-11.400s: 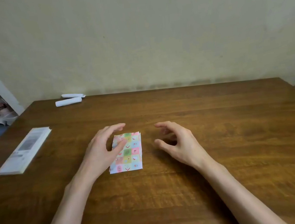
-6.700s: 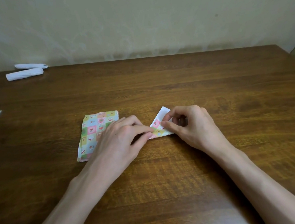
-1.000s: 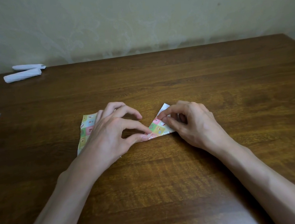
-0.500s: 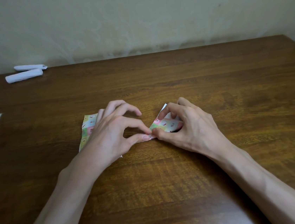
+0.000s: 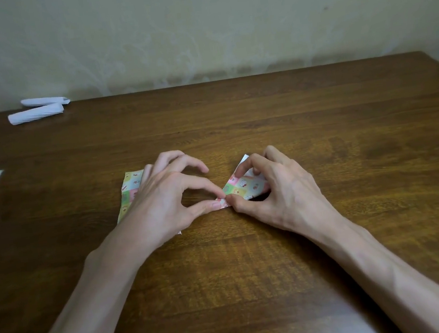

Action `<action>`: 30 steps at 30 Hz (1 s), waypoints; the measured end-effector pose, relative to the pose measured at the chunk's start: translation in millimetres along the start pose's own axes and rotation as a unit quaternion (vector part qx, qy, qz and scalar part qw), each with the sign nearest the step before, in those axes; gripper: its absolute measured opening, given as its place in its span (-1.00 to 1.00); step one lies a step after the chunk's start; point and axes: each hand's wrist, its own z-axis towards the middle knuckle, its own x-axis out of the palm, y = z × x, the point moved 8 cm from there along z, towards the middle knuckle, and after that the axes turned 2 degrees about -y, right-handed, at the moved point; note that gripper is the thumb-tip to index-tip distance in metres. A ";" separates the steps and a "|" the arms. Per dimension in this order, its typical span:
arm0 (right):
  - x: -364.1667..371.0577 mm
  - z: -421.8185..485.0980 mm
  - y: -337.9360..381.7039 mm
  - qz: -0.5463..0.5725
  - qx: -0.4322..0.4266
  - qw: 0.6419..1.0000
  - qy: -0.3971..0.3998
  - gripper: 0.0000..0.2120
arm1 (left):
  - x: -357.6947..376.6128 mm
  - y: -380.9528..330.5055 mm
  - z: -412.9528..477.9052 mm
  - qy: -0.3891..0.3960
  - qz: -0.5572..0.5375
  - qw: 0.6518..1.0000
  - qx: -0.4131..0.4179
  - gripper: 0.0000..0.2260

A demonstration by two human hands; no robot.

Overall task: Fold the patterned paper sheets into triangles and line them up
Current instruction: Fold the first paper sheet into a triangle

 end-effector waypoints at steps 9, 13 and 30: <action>3.4 -3.0 4.5 -0.025 -0.025 0.999 -0.025 -0.47 | -1.0 -0.3 -0.6 0.010 -0.008 1.000 -0.010 -0.76; 5.9 -3.2 6.7 -0.037 -0.030 0.998 -0.033 -0.45 | -1.9 -0.1 -1.1 0.011 -0.008 1.000 -0.008 -0.79; 2.1 1.5 -4.7 0.051 0.017 0.997 0.056 -0.59 | -1.0 0.8 -2.1 0.040 -0.024 0.998 -0.046 -0.77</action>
